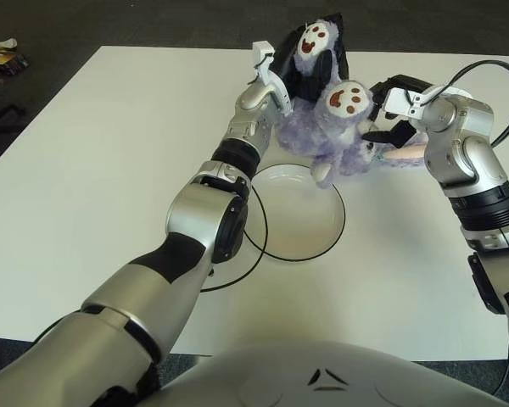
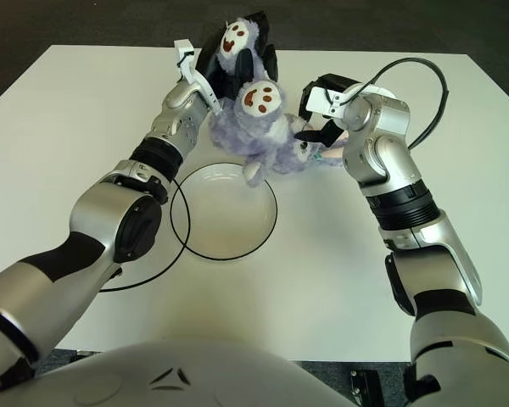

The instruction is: Put the doll into the plate.

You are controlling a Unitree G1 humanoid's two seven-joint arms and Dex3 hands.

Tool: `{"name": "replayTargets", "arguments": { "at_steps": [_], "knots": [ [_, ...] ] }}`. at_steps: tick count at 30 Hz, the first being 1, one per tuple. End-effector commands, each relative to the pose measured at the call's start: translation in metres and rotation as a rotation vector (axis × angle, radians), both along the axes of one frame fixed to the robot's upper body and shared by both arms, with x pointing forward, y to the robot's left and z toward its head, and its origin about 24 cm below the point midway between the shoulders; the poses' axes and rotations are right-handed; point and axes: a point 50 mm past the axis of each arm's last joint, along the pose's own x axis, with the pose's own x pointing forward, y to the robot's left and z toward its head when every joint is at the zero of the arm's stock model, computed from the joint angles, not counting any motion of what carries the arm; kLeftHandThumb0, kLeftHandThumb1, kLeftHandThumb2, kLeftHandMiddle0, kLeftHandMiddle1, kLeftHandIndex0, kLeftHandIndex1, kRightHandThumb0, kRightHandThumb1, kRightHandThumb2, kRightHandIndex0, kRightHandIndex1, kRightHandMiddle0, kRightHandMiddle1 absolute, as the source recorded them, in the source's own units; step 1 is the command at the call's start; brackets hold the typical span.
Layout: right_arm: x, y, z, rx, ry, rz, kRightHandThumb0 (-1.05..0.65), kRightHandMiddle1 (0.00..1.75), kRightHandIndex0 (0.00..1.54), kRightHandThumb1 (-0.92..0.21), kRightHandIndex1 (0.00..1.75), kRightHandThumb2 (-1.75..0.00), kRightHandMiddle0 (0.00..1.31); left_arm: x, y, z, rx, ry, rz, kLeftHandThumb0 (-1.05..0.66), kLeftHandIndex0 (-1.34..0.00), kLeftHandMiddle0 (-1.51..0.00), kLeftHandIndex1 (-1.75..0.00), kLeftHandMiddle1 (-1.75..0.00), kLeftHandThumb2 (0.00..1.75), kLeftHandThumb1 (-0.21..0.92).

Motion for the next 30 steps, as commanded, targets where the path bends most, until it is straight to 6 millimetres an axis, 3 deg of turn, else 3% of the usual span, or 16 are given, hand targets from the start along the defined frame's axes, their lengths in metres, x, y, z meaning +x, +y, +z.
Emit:
{"name": "replayTargets", "arguments": {
  "at_steps": [1,13,25,30],
  "knots": [
    [0.001,-0.001,0.005,-0.001,0.011,0.005,-0.47,1.57,0.18,-0.33,1.2,-1.16,0.69,-0.019,-0.035,-0.008,-0.051,0.036,-0.112,0.53,-1.05,-0.73,-1.75,-1.75,1.5,0.16],
    [-0.004,-0.003,0.001,0.035,0.038,0.011,-0.47,1.7,0.11,-0.34,1.27,-1.24,0.61,-0.019,-0.036,-0.008,-0.049,0.029,-0.092,0.53,-1.05,-0.74,-1.75,-1.75,1.51,0.16],
    [-0.01,-0.003,0.001,0.092,0.03,-0.01,-0.48,1.65,0.23,-0.3,1.32,-1.26,0.67,-0.018,-0.039,-0.01,-0.051,0.081,-0.075,0.53,-1.04,-0.74,-1.75,-1.75,1.51,0.16],
    [-0.003,-0.003,-0.001,0.097,-0.026,-0.031,-0.47,1.63,0.25,-0.32,1.32,-1.23,0.66,-0.019,-0.039,-0.009,-0.064,0.069,-0.077,0.53,-1.04,-0.73,-1.75,-1.75,1.5,0.16]
  ]
}}
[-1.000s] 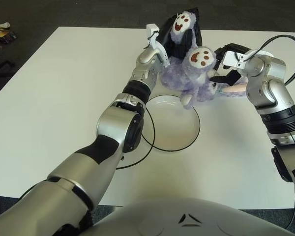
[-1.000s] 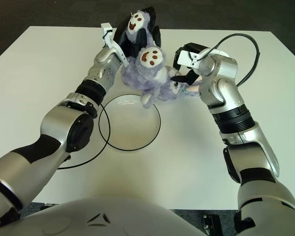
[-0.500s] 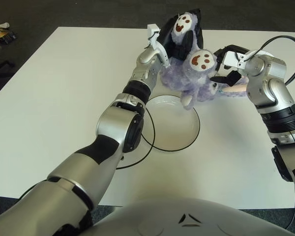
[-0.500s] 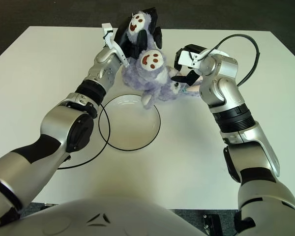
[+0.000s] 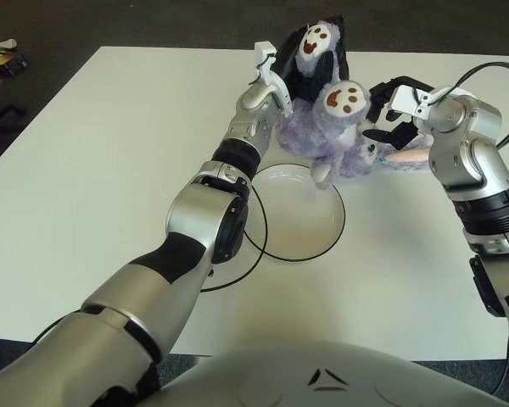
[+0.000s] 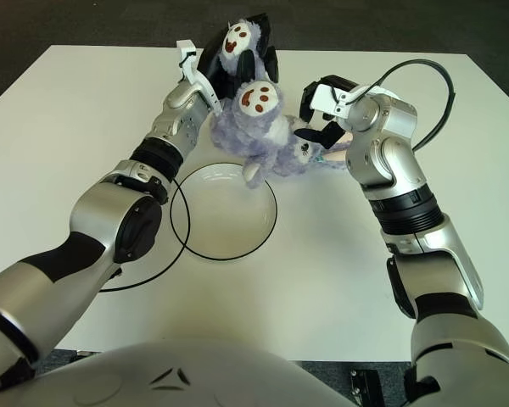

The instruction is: Put the doll into the plate.

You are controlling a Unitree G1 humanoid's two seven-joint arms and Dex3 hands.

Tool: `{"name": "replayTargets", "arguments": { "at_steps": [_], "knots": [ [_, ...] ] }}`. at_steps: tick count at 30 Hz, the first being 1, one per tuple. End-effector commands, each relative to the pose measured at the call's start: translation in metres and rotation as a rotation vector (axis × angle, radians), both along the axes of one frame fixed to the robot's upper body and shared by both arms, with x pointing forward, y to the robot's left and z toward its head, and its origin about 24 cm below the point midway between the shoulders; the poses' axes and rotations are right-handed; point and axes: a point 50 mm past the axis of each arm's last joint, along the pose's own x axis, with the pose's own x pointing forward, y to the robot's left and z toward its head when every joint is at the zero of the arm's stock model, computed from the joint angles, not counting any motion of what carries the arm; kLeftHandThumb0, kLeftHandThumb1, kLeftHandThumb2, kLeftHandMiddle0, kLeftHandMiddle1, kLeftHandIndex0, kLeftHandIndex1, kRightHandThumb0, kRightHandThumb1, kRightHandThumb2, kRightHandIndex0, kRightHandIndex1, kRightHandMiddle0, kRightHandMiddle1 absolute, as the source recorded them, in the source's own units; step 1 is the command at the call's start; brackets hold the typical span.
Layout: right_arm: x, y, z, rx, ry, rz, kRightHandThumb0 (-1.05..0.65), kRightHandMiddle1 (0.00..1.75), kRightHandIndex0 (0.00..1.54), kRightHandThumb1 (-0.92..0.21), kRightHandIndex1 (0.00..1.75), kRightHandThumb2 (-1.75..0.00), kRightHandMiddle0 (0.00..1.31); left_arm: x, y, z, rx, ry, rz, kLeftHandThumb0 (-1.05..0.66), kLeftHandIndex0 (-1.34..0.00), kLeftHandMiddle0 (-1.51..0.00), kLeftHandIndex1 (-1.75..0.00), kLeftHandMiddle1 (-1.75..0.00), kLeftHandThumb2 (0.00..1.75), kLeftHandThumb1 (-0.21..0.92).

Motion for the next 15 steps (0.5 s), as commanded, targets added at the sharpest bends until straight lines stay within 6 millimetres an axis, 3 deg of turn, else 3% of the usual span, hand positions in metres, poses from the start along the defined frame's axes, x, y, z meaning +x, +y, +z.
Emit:
{"name": "replayTargets", "arguments": {
  "at_steps": [1,11,13,15],
  "knots": [
    [0.003,-0.002,-0.002,0.022,-0.034,-0.013,-0.47,1.63,0.24,-0.32,1.32,-1.22,0.66,-0.02,-0.038,-0.008,-0.076,0.04,-0.105,0.53,-1.04,-0.73,-1.75,-1.75,1.5,0.16],
    [-0.008,-0.017,-0.013,0.213,-0.143,-0.087,-0.45,1.52,0.21,-0.42,1.12,-1.02,0.66,-0.019,-0.036,-0.009,-0.048,0.035,-0.128,0.53,-1.04,-0.73,-1.75,-1.75,1.5,0.16],
    [-0.012,-0.021,-0.018,0.229,-0.186,-0.105,-0.5,1.49,0.21,-0.25,1.09,-1.08,0.32,-0.019,-0.036,-0.009,-0.054,0.038,-0.127,0.53,-1.04,-0.73,-1.75,-1.75,1.5,0.16],
    [-0.011,-0.02,-0.017,0.22,-0.248,-0.119,-0.54,1.43,0.22,-0.2,1.08,-1.09,0.16,-0.018,-0.035,-0.009,-0.062,0.044,-0.12,0.53,-1.04,-0.73,-1.75,-1.75,1.5,0.16]
  ]
}}
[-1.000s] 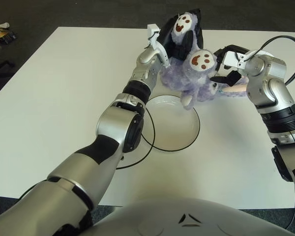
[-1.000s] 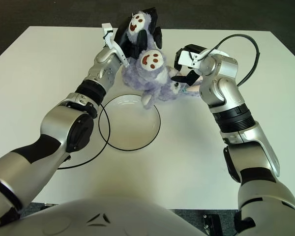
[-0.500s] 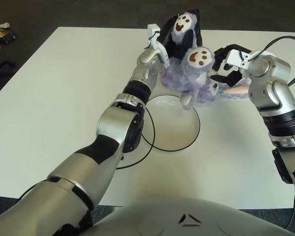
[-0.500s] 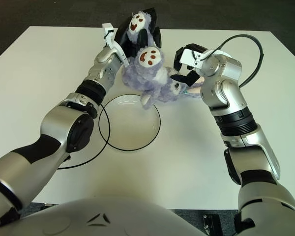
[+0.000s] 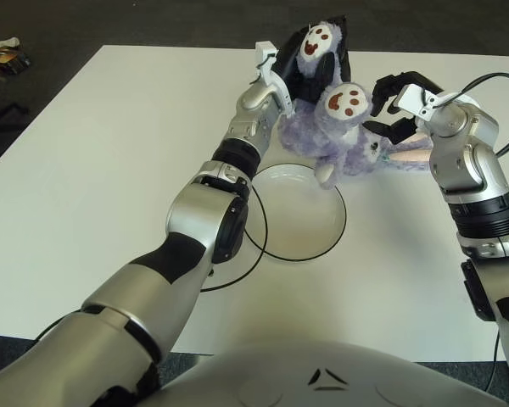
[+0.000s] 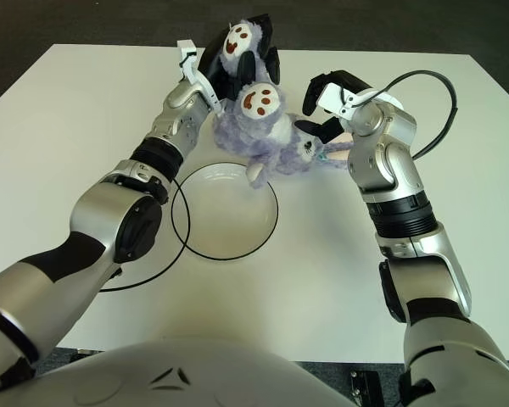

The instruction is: Put the doll into the plate.

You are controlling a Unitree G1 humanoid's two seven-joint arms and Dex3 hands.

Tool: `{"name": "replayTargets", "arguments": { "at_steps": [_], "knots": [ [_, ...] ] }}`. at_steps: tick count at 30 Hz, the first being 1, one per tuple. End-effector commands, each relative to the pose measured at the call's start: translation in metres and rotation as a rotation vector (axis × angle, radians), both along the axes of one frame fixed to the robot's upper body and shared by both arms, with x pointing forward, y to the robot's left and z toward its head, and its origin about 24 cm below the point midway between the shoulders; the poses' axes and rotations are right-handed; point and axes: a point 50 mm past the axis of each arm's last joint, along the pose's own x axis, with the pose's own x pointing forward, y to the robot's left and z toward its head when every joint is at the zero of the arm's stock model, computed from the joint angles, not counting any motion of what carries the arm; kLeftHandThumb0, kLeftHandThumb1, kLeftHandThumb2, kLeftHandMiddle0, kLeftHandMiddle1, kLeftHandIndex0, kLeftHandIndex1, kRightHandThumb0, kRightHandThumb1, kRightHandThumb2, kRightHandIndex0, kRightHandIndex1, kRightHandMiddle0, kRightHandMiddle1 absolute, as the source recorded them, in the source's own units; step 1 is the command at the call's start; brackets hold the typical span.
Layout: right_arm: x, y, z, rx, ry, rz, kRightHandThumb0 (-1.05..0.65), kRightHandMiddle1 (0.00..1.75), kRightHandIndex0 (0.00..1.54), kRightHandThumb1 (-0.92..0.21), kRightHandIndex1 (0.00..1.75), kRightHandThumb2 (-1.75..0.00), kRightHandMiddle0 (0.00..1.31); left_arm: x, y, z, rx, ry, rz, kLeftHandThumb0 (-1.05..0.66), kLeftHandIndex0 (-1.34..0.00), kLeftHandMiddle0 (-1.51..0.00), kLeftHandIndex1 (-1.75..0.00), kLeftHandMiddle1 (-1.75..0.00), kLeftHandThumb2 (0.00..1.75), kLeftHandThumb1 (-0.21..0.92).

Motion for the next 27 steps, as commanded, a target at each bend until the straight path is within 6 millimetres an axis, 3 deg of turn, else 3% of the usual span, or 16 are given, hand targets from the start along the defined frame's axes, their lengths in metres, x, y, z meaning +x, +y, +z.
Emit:
{"name": "replayTargets", "arguments": {
  "at_steps": [1,10,17,23,27],
  "knots": [
    [-0.003,-0.004,-0.004,0.007,-0.087,-0.042,-0.56,1.4,0.22,-0.19,1.07,-1.09,0.1,-0.017,-0.033,-0.009,-0.065,0.057,-0.082,0.53,-1.04,-0.73,-1.75,-1.75,1.5,0.16],
    [-0.012,-0.01,-0.012,-0.007,-0.256,-0.083,-0.6,1.1,0.22,-0.23,1.0,-1.0,0.0,-0.015,-0.03,-0.008,-0.073,0.059,-0.055,0.53,-1.04,-0.73,-1.75,-1.75,1.5,0.16],
    [-0.021,-0.012,-0.015,-0.048,-0.33,-0.055,-0.53,1.03,0.21,-0.18,0.93,-1.06,0.0,-0.014,-0.028,-0.007,-0.072,0.054,-0.045,0.53,-1.04,-0.73,-1.75,-1.75,1.5,0.16],
    [-0.029,-0.011,-0.01,-0.14,-0.359,-0.052,-0.78,0.8,0.17,-0.37,0.9,-0.84,0.0,-0.012,-0.027,-0.007,-0.066,0.056,-0.04,0.53,-1.04,-0.73,-1.75,-1.75,1.5,0.16],
    [-0.031,-0.01,-0.009,-0.162,-0.35,-0.052,-0.87,0.71,0.13,-0.44,0.91,-0.76,0.0,-0.012,-0.026,-0.007,-0.053,0.06,-0.032,0.53,-1.04,-0.73,-1.75,-1.75,1.5,0.16]
  ]
}}
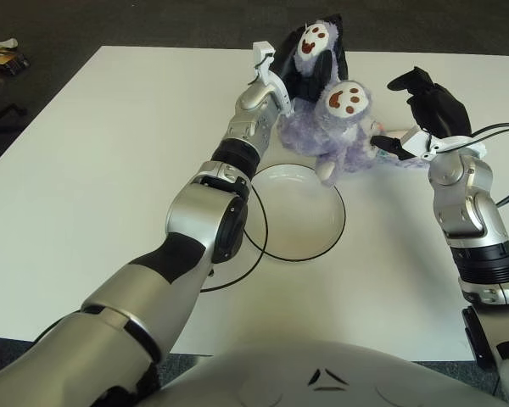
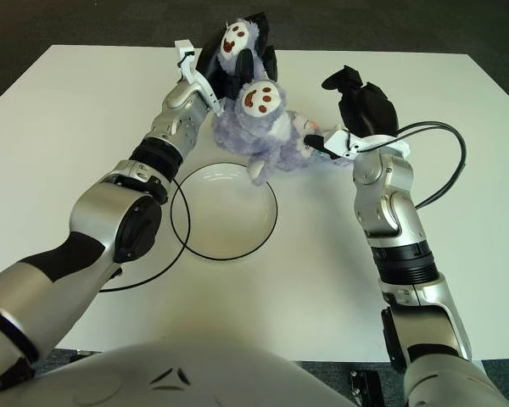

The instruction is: Put the doll into the plate.

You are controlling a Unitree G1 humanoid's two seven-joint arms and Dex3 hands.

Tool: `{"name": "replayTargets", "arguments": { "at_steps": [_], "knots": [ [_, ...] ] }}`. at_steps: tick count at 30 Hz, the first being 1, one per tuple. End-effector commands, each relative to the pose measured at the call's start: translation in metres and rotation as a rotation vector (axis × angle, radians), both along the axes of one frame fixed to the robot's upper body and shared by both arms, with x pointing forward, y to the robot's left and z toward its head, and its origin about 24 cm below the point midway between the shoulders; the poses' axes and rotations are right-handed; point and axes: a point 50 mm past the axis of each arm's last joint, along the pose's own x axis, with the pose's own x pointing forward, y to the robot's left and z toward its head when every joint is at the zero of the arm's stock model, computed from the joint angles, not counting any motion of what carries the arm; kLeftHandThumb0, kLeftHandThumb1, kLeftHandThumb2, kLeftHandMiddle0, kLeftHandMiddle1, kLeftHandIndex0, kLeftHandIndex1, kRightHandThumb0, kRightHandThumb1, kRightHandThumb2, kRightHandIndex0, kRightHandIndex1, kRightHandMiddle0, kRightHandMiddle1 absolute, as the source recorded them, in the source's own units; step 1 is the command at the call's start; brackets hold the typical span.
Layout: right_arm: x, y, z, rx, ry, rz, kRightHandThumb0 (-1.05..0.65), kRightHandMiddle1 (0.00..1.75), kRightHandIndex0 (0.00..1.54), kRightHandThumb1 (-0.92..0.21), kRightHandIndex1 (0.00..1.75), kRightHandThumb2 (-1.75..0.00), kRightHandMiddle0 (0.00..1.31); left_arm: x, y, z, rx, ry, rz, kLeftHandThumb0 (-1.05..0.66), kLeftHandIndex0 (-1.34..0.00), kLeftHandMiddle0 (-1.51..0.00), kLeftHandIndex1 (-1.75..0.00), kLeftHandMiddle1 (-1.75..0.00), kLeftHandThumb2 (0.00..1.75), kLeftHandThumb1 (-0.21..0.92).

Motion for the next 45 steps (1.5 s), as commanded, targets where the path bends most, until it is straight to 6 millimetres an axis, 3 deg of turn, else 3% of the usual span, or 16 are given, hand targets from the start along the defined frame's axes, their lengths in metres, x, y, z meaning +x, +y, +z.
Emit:
{"name": "replayTargets", "arguments": {
  "at_steps": [1,13,19,23,37,45],
  "knots": [
    [-0.004,0.001,0.005,-0.042,-0.007,-0.003,-0.89,0.68,0.12,-0.45,0.92,-0.73,0.0,-0.013,-0.029,-0.007,-0.038,0.043,-0.064,0.53,-1.04,-0.73,-1.75,-1.75,1.5,0.16],
    [0.003,0.005,0.001,-0.103,0.147,0.002,-1.03,0.48,0.01,-0.57,1.03,-0.58,0.0,-0.013,-0.03,-0.007,-0.043,0.057,-0.06,0.53,-1.04,-0.73,-1.75,-1.75,1.5,0.16],
    [0.011,0.008,-0.005,-0.115,0.184,0.032,-1.02,0.8,0.02,-0.55,0.93,-0.57,0.0,-0.014,-0.032,-0.006,-0.04,0.058,-0.054,0.53,-1.04,-0.73,-1.75,-1.75,1.5,0.16],
    [0.01,0.009,-0.004,-0.108,0.181,0.074,-0.99,0.87,0.03,-0.53,0.9,-0.58,0.0,-0.015,-0.034,-0.005,-0.044,0.056,-0.058,0.53,-1.04,-0.73,-1.75,-1.75,1.5,0.16],
    [0.014,0.013,-0.011,-0.111,0.24,0.191,-0.93,0.64,0.02,-0.46,0.85,-0.65,0.0,-0.017,-0.036,-0.002,-0.046,0.033,-0.062,0.53,-1.03,-0.74,-1.75,-1.75,1.51,0.16],
    [0.016,0.018,-0.019,-0.142,0.303,0.245,-1.01,0.6,0.02,-0.52,0.85,-0.61,0.0,-0.018,-0.038,-0.002,-0.042,0.028,-0.061,0.53,-1.03,-0.73,-1.75,-1.75,1.5,0.16]
  ]
}}
